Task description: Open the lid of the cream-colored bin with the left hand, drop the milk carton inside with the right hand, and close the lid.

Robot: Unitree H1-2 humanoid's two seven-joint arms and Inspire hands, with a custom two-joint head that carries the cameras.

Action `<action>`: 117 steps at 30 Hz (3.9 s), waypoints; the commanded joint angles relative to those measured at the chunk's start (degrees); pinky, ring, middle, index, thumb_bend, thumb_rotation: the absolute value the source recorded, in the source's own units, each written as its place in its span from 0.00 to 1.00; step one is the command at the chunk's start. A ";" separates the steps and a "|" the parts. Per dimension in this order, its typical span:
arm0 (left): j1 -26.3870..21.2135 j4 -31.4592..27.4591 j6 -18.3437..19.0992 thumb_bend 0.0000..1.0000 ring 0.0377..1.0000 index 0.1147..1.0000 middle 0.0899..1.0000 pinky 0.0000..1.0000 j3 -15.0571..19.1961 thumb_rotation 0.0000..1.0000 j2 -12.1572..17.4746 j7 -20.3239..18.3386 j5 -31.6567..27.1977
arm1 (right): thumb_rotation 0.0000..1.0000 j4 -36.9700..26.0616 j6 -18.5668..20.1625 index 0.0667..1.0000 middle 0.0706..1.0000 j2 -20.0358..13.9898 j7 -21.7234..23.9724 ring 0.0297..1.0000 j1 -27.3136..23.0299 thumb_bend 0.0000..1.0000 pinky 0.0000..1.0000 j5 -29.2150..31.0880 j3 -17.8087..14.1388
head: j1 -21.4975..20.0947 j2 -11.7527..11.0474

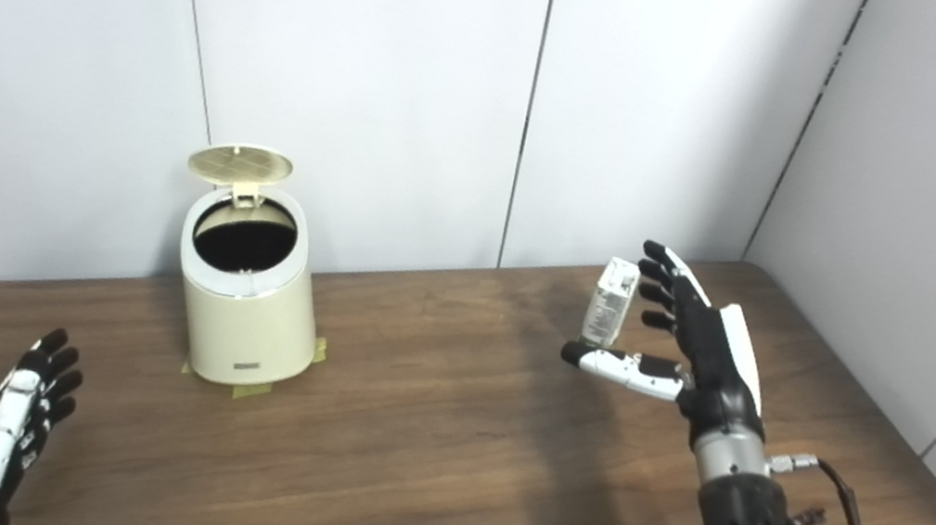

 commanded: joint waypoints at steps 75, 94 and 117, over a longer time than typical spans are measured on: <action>0.12 -7.32 2.22 0.49 0.95 1.00 0.96 0.94 -1.93 0.94 0.37 0.32 -0.17 | 0.01 45.76 -9.74 0.65 0.61 -9.46 -3.56 0.59 -24.52 0.79 0.54 -3.35 4.95 | 1.27 1.29; -0.03 -8.30 2.70 0.51 0.94 0.99 0.95 0.93 -2.17 0.96 0.61 0.11 -0.03 | 0.00 48.47 -15.03 0.47 0.42 -8.29 -5.95 0.42 -24.08 0.53 0.40 -3.94 7.74 | 1.05 1.91; 0.00 -7.33 1.92 0.52 0.93 0.97 0.94 0.92 -2.66 0.92 0.06 0.33 0.10 | 0.00 21.26 -11.04 0.46 0.45 -3.13 -7.91 0.42 -18.87 0.52 0.40 -8.07 5.61 | 4.60 1.68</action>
